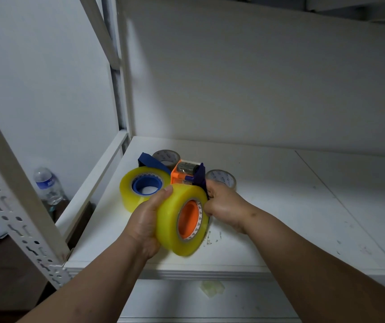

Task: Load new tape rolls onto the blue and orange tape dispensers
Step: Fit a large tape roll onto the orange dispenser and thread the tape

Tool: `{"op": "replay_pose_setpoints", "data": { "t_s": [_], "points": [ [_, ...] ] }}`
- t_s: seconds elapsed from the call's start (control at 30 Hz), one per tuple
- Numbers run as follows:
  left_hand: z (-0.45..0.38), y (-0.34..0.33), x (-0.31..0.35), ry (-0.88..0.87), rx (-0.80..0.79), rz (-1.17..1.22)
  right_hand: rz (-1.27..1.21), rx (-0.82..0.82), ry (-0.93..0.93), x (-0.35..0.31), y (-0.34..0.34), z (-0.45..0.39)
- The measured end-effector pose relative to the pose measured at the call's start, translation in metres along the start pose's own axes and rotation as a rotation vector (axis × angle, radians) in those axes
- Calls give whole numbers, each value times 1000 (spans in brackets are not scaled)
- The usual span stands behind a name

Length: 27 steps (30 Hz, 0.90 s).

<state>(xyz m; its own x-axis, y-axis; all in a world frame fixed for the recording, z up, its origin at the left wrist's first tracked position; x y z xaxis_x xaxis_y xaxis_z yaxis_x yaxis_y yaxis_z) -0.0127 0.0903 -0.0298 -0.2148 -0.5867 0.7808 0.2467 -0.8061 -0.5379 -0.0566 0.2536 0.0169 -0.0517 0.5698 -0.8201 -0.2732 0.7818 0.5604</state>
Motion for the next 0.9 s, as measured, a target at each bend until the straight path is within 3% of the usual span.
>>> {"op": "replay_pose_setpoints", "data": {
  "t_s": [0.27, 0.53, 0.83, 0.9],
  "points": [
    [2, 0, -2, 71, 17, 37, 282, -91, -28, -17, 15, -4],
    [3, -8, 7, 115, -15, 9, -23, -38, 57, -9, 16, 2],
    [1, -9, 4, 111, -22, 39, 280, -47, 79, -8, 27, 4],
    [-1, -10, 10, 92, -23, 36, 214, -10, 80, -9, 28, 6]
  ]
}}
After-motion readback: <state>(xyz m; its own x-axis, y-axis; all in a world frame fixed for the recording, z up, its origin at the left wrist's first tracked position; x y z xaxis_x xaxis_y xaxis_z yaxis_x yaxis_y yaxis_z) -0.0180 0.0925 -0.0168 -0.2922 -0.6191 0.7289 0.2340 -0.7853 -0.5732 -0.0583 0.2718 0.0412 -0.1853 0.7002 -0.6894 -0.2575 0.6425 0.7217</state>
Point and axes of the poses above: each hand's wrist, its own z-axis away from the middle knuckle, its own y-axis out of the back of the hand, x = y × z, the point moved 2 cm from there along -z, towards the middle knuckle, and after that the axes turned 8 degrees about x, right-handed, at the moved point
